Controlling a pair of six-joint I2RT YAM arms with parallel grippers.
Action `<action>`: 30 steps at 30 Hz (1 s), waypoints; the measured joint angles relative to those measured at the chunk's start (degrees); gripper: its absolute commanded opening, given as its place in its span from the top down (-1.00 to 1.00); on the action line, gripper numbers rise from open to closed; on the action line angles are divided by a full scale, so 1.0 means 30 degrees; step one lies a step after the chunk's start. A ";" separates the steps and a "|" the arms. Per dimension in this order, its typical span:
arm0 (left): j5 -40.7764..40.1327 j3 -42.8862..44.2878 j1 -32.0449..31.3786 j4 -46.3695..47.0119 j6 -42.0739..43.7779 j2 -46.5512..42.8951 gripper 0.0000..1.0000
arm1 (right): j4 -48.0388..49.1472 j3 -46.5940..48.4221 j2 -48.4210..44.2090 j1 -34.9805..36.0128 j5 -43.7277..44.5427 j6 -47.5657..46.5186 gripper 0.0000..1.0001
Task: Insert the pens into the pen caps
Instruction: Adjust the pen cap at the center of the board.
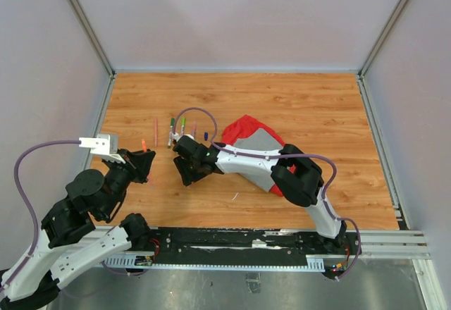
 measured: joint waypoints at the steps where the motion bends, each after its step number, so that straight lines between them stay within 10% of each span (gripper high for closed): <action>1: -0.0007 -0.0015 0.0000 0.0015 0.0007 0.0029 0.99 | -0.0095 0.0291 0.0197 0.0029 0.0022 -0.0007 0.07; 30: -0.0415 -0.0058 0.0000 0.0007 0.0000 0.0138 0.99 | -0.3854 0.5450 0.3679 0.1545 0.3752 -0.1996 0.99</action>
